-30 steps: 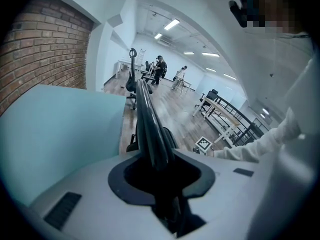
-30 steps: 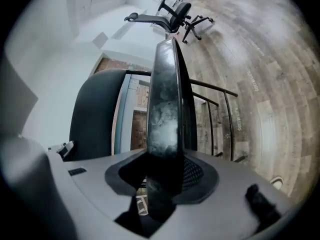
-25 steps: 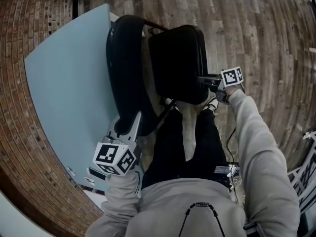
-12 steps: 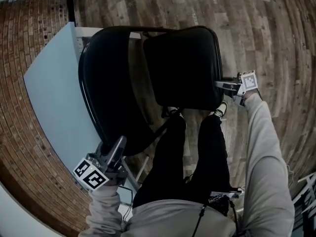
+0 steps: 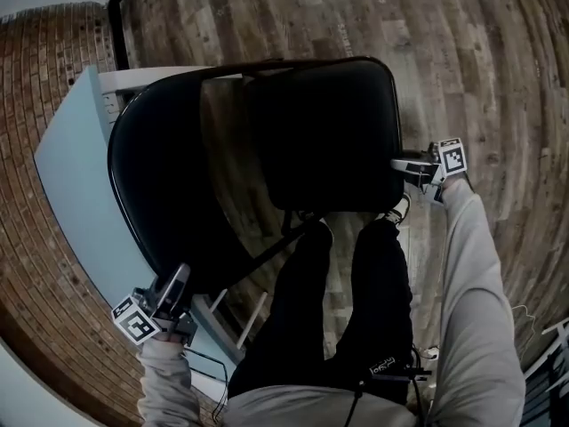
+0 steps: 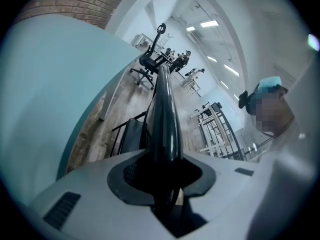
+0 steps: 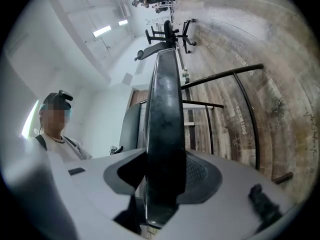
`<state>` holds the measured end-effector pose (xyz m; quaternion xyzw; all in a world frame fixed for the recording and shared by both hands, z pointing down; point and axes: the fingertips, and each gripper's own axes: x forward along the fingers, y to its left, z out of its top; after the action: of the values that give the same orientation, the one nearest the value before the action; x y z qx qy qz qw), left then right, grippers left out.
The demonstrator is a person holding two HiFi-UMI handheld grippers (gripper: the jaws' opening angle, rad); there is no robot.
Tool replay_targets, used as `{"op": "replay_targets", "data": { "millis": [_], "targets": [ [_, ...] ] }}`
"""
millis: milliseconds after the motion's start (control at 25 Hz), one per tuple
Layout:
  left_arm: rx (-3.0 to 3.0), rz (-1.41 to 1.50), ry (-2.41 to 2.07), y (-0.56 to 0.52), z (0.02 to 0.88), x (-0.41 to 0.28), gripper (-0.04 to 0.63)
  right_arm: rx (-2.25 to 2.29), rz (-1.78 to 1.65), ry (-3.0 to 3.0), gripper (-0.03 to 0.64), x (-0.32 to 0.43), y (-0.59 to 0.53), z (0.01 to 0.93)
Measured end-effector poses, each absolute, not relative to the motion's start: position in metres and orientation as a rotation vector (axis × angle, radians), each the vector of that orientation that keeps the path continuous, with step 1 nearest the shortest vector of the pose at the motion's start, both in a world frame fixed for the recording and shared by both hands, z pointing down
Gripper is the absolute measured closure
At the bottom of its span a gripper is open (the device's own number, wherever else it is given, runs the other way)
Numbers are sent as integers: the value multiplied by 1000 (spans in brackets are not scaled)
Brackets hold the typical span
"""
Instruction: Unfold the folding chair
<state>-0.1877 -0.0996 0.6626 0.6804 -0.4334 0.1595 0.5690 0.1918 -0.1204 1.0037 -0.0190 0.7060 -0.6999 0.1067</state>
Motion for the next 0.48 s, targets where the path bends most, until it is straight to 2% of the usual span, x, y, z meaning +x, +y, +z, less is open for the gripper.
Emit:
{"op": "replay_targets", "data": {
  "millis": [200, 480],
  "targets": [
    [1590, 369, -1052, -102, 690, -195, 472, -179, -2046, 2036, 430, 214, -121, 1040],
    [1620, 352, -1049, -103, 693, -197, 472, -336, -2030, 2021, 408, 215, -123, 1041]
  ]
}}
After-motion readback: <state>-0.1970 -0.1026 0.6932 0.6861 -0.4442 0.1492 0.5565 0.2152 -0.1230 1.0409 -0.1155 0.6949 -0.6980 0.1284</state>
